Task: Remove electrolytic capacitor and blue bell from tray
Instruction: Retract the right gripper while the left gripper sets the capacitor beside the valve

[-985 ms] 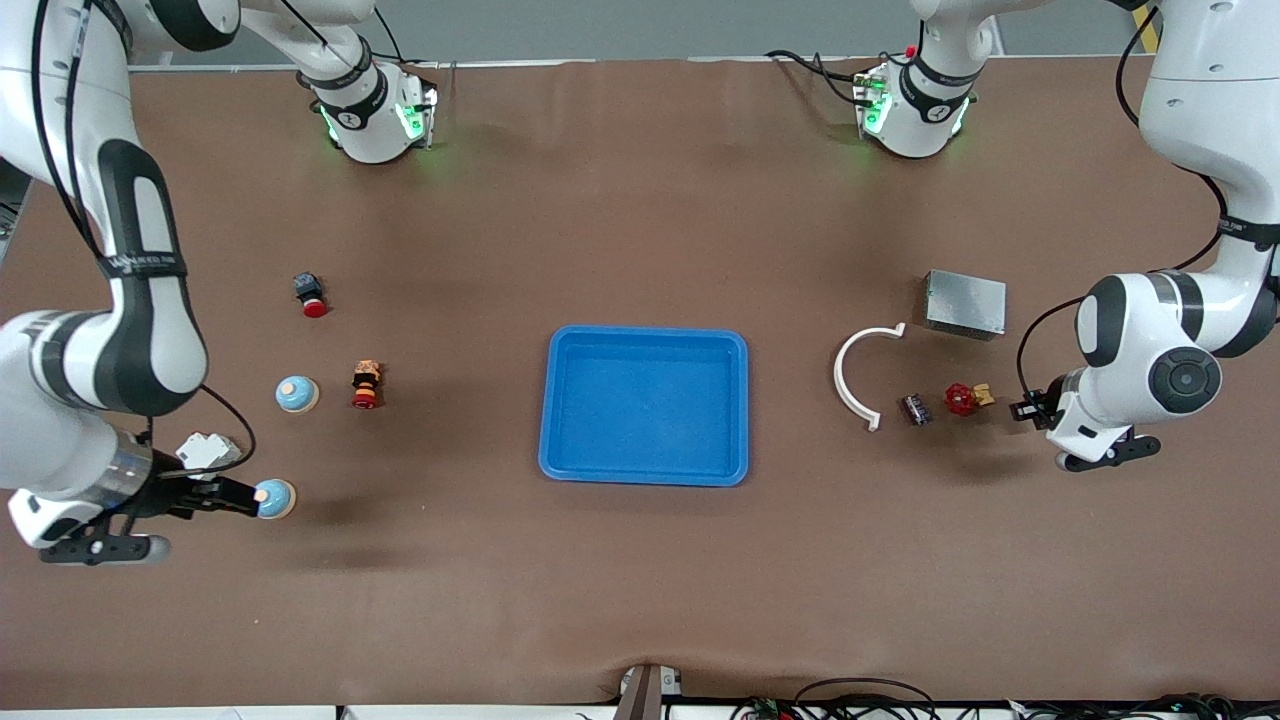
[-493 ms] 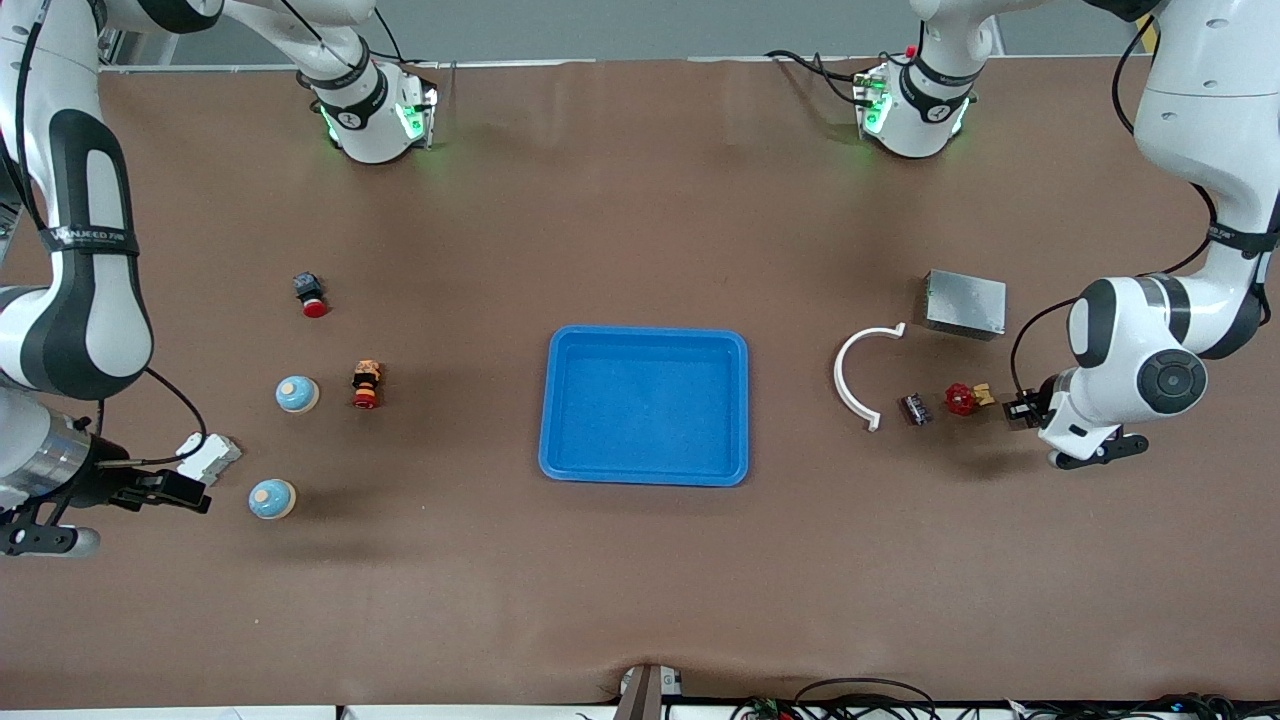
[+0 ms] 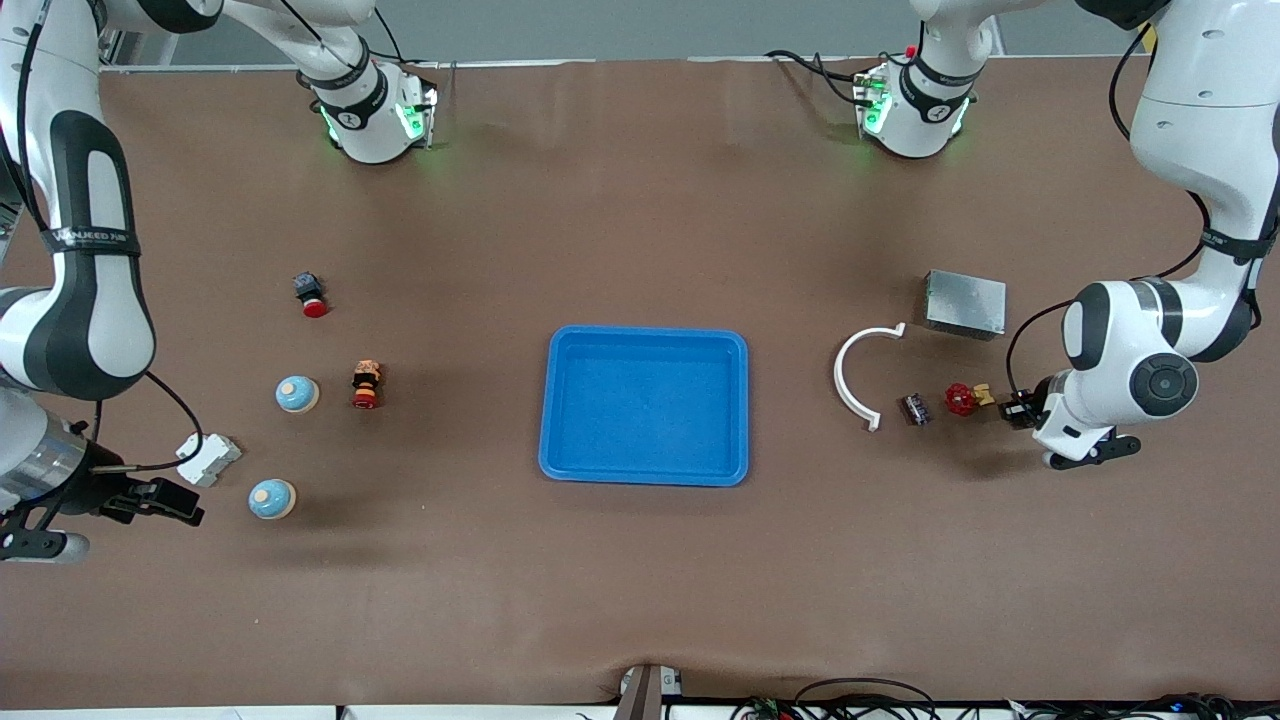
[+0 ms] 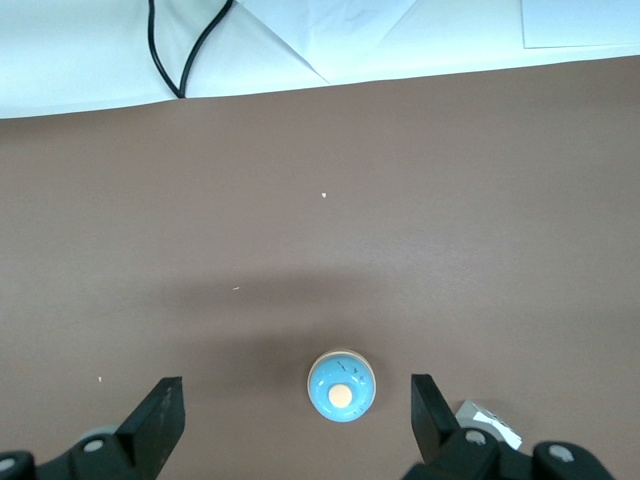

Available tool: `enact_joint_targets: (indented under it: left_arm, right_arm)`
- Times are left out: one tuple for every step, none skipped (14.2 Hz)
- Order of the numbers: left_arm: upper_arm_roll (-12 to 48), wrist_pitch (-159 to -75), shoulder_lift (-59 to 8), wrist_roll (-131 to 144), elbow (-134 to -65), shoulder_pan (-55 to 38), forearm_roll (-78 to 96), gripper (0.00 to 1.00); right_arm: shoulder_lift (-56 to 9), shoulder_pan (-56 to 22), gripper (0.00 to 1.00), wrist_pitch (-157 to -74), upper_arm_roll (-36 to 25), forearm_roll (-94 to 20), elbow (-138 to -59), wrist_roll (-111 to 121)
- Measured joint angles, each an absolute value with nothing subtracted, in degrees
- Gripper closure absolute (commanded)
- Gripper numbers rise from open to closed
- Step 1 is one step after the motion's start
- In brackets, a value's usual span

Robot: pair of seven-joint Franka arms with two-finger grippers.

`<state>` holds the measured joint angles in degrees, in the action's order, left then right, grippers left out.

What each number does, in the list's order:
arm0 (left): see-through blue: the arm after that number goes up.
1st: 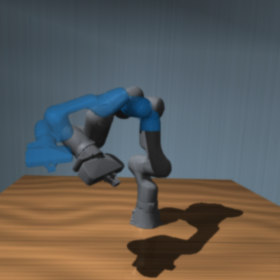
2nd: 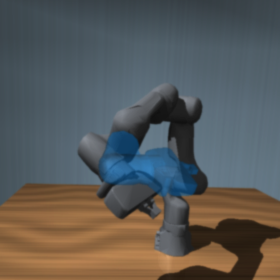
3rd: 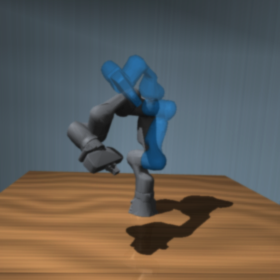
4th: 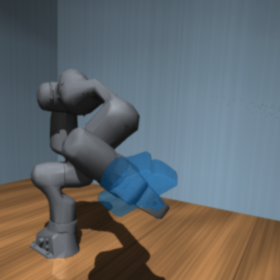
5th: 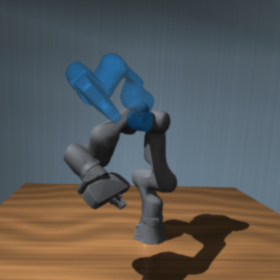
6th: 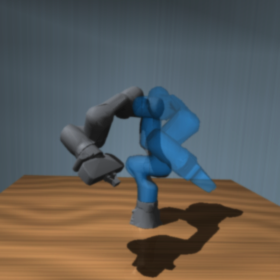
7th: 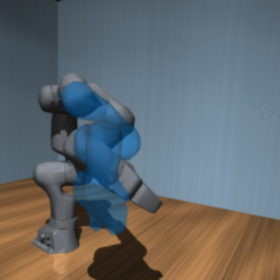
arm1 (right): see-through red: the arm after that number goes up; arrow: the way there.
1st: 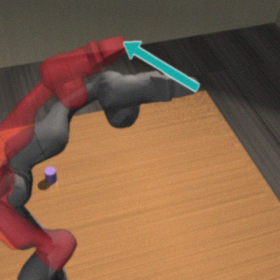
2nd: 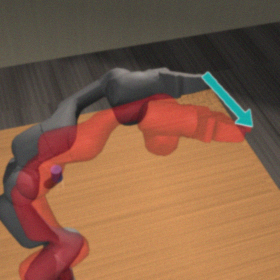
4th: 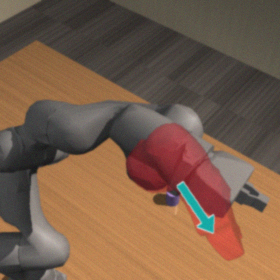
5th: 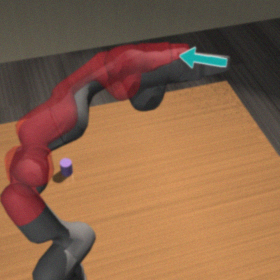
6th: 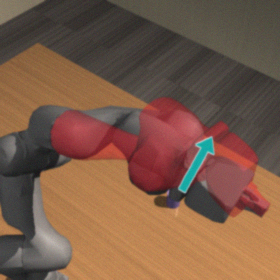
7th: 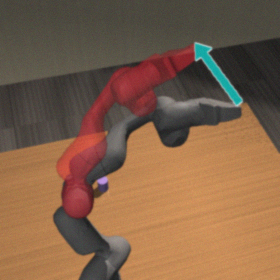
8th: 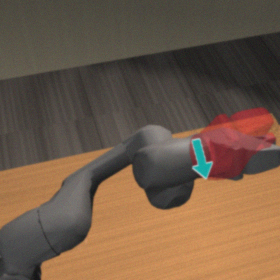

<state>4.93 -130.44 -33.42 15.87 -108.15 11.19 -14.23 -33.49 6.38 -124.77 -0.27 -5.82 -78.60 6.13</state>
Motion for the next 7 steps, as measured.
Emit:
enact_joint_targets:
  left_arm:
    - [4.9, -130.4, -33.4, 15.9, -108.2, 11.2, -14.2, 0.99]
    - [4.9, -130.4, -33.5, 15.9, -108.2, 11.2, -14.2, 0.96]
    - [4.9, -130.4, -33.7, 15.9, -108.2, 11.2, -14.2, 0.93]
    - [4.9, -130.4, -33.8, 15.9, -108.1, 11.2, -14.2, 0.89]
    - [4.9, -130.5, -34.0, 15.9, -108.1, 11.2, -14.2, 0.81]
    - [4.9, -130.5, -34.0, 15.9, -108.1, 11.3, -14.2, 0.78]
    - [4.9, -130.5, -34.0, 15.9, -108.1, 11.3, -14.2, 0.77]
  right_arm:
    - [-33.4, 6.4, 0.00, -124.8, -0.3, -5.8, -78.6, 6.1]
    - [-33.4, 6.5, 0.00, -124.8, -0.4, -5.8, -78.6, 6.1]
    - [-33.4, 6.7, 0.00, -124.7, -0.5, -5.8, -78.6, 6.1]
    - [-33.4, 7.0, 0.00, -124.5, -0.6, -5.8, -78.6, 6.3]
    - [-33.3, 7.4, 0.00, -124.0, -0.7, -5.8, -78.6, 6.7]
    - [-33.2, 7.6, 0.00, -122.5, -0.8, -5.8, -78.5, 7.1]
    - [-32.8, 7.6, 0.00, -120.1, -0.8, -5.7, -78.4, 7.2]
